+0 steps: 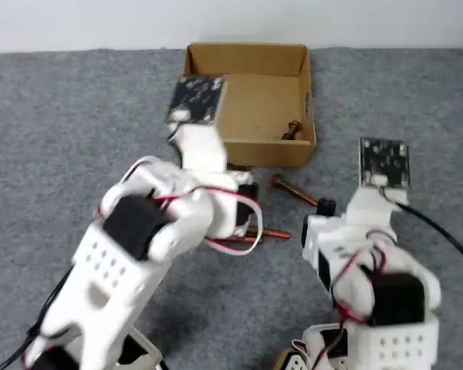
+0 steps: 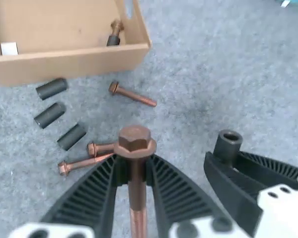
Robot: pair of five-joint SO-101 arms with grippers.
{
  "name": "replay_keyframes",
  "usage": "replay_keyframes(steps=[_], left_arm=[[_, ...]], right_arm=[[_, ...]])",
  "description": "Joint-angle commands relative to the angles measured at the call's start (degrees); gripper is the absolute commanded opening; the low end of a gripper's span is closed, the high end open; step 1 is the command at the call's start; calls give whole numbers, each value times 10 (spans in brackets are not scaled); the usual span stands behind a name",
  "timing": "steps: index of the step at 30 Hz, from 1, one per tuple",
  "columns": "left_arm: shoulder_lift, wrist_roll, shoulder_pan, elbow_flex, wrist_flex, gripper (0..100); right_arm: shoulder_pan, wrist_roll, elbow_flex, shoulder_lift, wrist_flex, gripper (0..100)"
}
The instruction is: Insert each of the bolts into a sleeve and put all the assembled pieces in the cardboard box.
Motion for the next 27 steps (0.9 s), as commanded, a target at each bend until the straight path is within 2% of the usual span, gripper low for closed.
replay_keyframes(steps=[1,8,13,15,20,27], left_arm=[[-105,-5,-1,82,-72,4],[-285,-31,-1,285,-162,4],[-399,-39,-12,386,-225,4],[-439,-72,-38,415,-248,4],[-543,-162,-106,497,-321,4],[-685,-164,-107,587,-375,4]], right_arm=[[-6,-2,37,-56,-19,9],[-22,1,147,-174,-94,9],[-73,48,235,-264,-150,9],[-92,64,264,-302,-177,9],[-156,108,341,-371,-258,9],[-284,108,409,-389,-374,9]])
